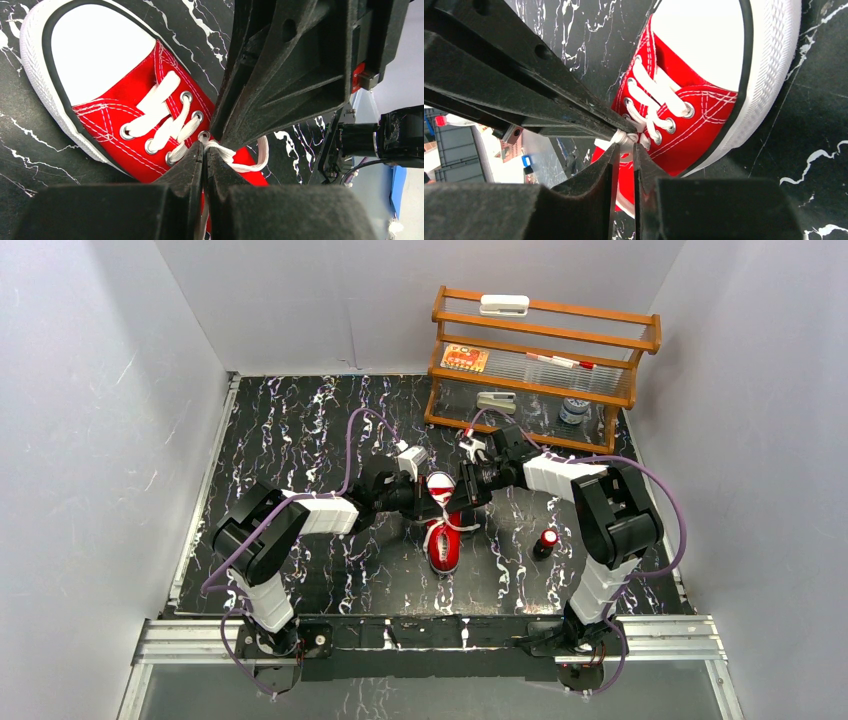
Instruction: Tie the shoes
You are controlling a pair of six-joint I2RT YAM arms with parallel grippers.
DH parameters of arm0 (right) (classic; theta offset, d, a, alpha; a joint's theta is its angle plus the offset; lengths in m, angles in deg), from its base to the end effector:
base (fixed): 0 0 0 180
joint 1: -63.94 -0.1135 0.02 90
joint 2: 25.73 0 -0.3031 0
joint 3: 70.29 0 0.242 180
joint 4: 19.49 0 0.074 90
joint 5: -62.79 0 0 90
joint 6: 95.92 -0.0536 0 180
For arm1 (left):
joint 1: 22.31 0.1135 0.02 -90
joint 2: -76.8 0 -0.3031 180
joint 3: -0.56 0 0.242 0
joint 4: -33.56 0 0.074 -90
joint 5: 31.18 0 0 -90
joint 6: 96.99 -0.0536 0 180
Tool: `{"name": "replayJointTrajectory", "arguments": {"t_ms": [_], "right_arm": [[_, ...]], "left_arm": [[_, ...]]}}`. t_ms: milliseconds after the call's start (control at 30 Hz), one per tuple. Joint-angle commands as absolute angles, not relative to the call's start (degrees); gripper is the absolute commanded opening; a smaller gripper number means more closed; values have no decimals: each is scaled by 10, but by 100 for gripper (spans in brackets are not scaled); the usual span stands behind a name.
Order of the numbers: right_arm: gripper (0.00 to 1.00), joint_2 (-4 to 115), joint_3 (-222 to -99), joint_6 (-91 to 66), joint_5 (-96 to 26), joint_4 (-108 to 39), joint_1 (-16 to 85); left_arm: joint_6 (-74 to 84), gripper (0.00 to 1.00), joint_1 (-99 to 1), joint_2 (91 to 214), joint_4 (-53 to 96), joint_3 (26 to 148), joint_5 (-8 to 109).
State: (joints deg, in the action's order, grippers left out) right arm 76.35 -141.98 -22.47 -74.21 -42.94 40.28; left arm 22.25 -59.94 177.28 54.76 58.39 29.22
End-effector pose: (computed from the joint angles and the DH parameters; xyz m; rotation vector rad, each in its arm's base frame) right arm 0.3116 0.1793 0.1982 -0.5139 2.4959 1.3133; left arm 0.2732 -0.2441 0.2035 0.5260 2.0484 -1.2405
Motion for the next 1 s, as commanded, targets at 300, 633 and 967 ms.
{"name": "replayJointTrajectory", "arguments": {"t_ms": [300,633,967], "right_arm": [[27,755,-1423,-241,-781,-379,398],[36,694,-1386,-252,-758,-374,430],[26,755,-1450,-174,-735,-450,405]], "left_arm": [[220,0,-601,1737,559,586,271],[221,0,-601,1739,555,582,275],[213,0,-601,1743,541,593,267]]}}
